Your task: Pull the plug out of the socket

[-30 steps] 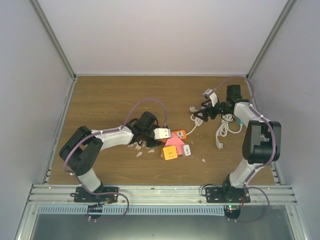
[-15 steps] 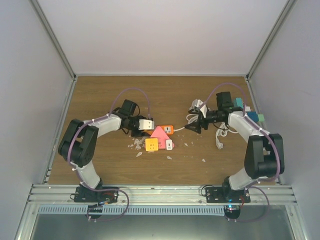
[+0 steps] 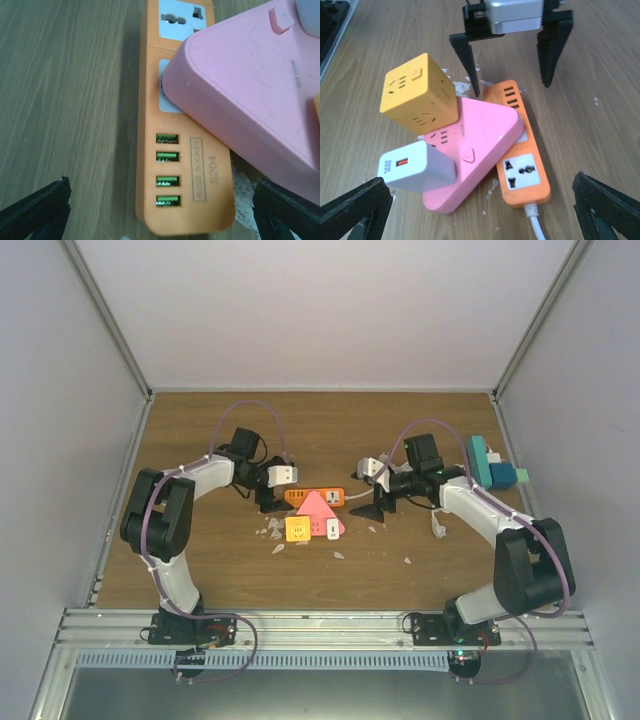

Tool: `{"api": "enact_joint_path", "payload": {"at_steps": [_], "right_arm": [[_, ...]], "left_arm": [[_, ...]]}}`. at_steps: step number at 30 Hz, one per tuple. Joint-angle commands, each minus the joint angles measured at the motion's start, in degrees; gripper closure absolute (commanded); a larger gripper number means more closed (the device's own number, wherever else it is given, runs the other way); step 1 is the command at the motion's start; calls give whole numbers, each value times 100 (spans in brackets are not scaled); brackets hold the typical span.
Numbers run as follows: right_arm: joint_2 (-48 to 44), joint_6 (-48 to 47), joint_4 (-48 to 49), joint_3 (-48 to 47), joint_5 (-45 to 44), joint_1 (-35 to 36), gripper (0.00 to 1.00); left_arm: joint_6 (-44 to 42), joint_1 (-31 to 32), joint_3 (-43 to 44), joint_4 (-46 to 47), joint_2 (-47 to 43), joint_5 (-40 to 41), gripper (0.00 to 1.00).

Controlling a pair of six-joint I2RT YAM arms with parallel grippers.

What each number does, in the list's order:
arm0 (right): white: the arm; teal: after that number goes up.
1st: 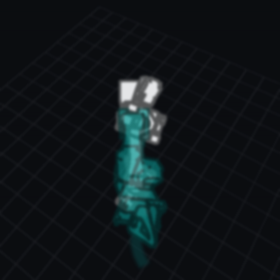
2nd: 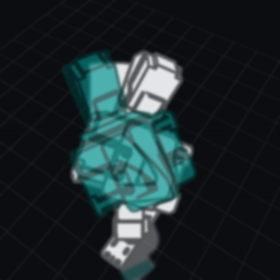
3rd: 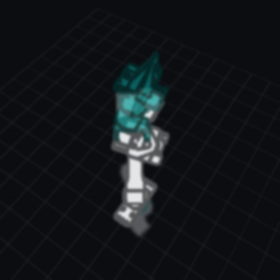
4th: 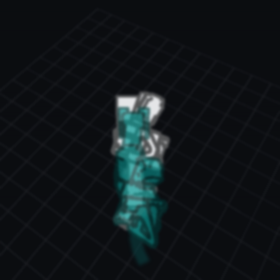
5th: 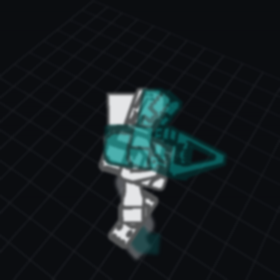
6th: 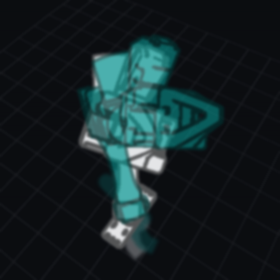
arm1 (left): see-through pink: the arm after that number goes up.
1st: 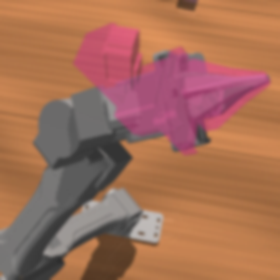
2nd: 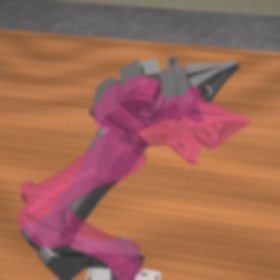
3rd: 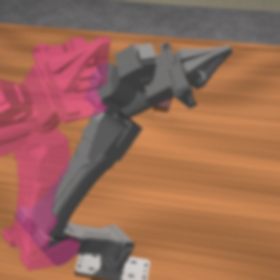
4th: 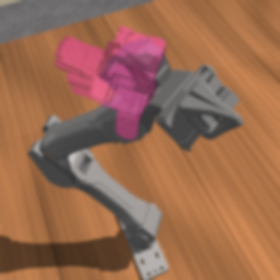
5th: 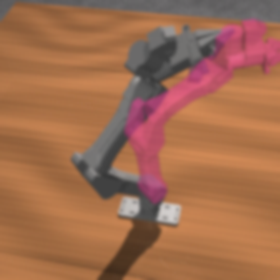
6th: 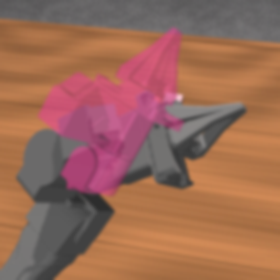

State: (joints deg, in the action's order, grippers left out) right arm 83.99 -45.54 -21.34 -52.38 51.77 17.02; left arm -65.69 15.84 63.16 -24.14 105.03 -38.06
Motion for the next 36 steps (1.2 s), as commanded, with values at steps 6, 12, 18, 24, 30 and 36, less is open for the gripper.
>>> {"api": "enact_joint_path", "payload": {"at_steps": [6, 12, 18, 24, 30, 36], "right_arm": [[-62, -211, 459, 222, -68, 772, 1], [-3, -166, 944, 474, -428, 1265, 1], [144, -173, 1505, 721, -820, 1617, 2], [271, -361, 2101, 1050, -1006, 1776, 2], [266, -298, 2597, 1314, -1269, 1823, 2], [239, -471, 2712, 1417, -1730, 1927, 4]], "left_arm": [[708, -878, -502, -162, -1449, -802, 1], [1102, -944, -1135, -347, -2698, -995, 1], [1262, -725, -1858, -229, -3505, -1056, 1], [1344, -106, -2305, 89, -3833, -856, 1], [1441, 560, -2556, 632, -3747, -326, 1], [1180, 1033, -2853, 1114, -3640, 256, 3]]}}
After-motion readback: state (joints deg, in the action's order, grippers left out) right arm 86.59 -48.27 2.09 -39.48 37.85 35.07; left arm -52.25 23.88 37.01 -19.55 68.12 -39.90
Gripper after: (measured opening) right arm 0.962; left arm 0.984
